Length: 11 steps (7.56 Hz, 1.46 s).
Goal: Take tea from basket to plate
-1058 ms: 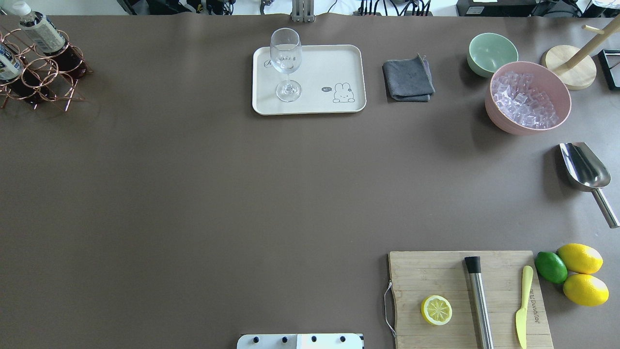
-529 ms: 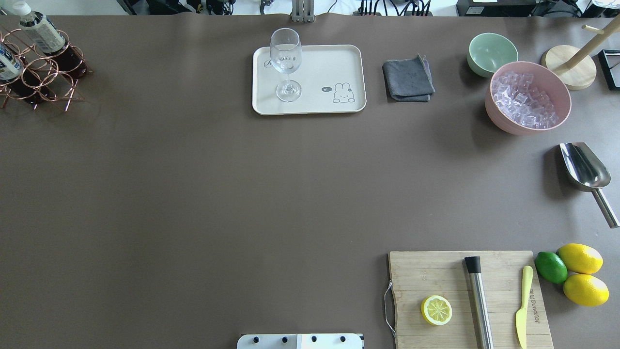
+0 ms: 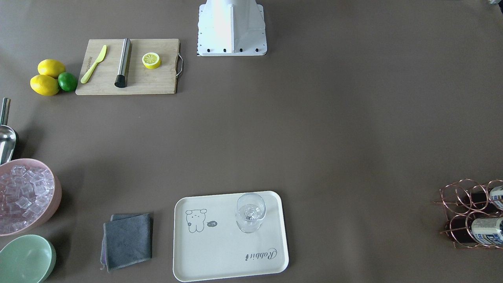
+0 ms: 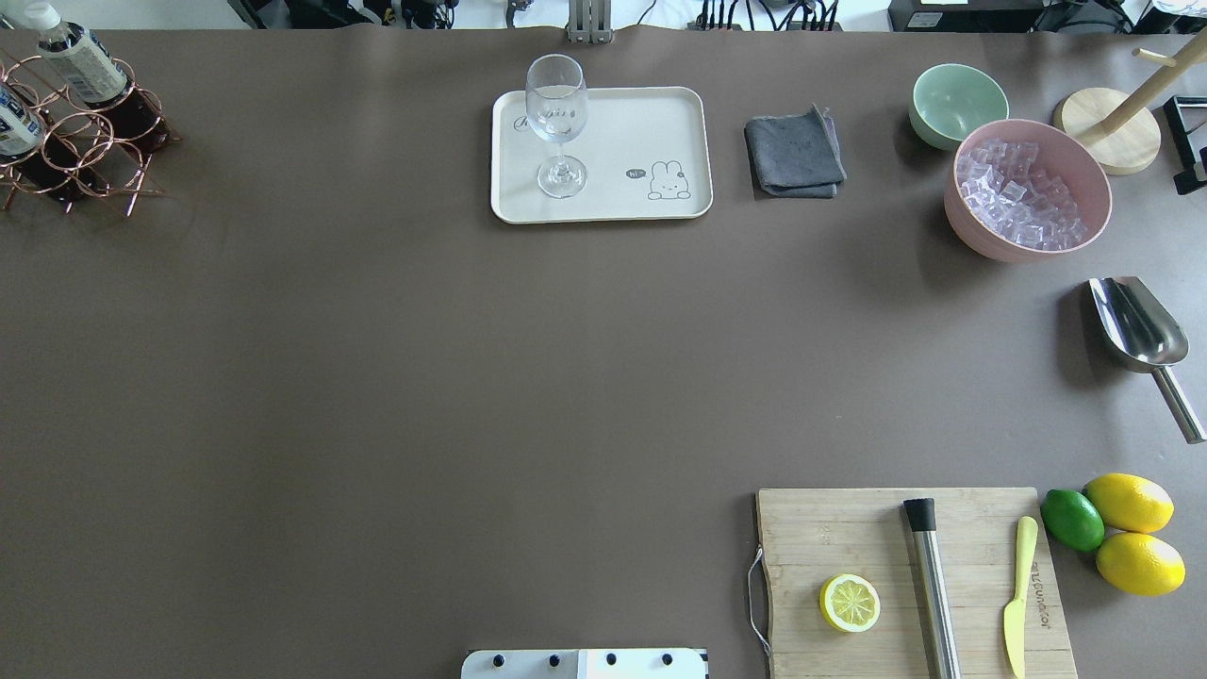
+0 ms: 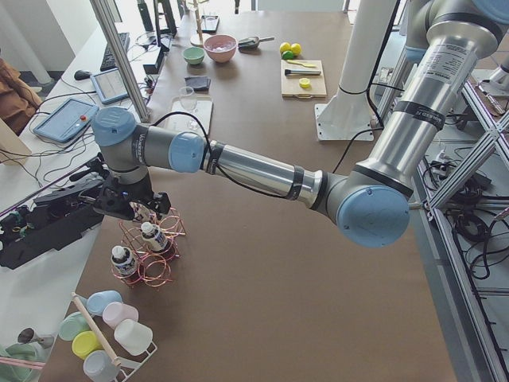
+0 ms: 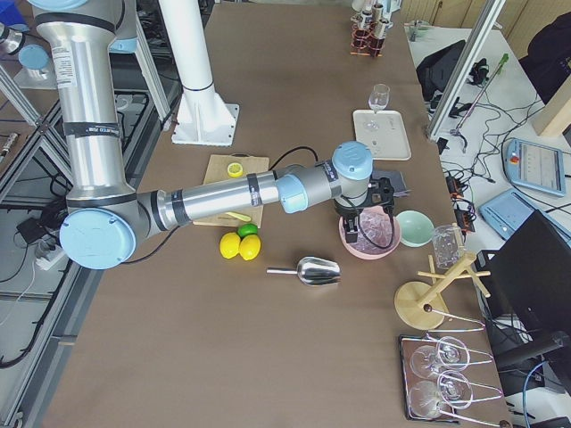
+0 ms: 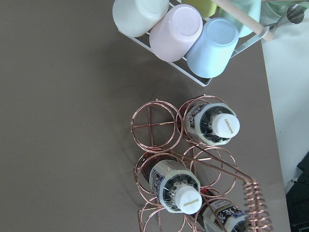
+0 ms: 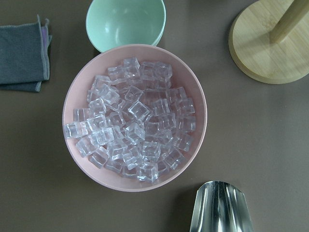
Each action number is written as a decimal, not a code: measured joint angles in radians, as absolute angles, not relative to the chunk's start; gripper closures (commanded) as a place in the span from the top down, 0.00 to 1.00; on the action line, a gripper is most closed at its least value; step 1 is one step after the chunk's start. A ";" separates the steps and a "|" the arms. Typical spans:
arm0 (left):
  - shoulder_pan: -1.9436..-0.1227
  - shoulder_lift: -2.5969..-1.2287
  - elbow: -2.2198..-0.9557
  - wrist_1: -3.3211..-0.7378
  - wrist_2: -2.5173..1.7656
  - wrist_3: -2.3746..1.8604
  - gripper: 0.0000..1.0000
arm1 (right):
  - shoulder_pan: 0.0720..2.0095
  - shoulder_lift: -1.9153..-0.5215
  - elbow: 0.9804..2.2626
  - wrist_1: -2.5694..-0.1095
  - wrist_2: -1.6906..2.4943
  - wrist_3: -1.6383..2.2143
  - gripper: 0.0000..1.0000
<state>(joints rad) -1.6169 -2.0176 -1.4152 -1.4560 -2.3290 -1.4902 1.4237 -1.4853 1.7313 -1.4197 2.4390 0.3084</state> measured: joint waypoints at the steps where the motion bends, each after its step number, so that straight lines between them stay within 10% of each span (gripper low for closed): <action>1: -1.614 -2.024 -1.401 -1.473 -2.310 -1.498 0.98 | 1.417 -1.481 1.733 -1.420 2.439 0.311 1.00; 11: -1.557 -2.128 -1.219 -1.616 -2.293 -1.646 0.87 | 1.378 -1.466 1.747 -1.416 2.437 0.313 1.00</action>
<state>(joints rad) -1.5572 -2.1282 -1.2188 -1.6160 -2.2933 -1.6464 1.3779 -1.4665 1.7472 -1.4160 2.4375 0.3129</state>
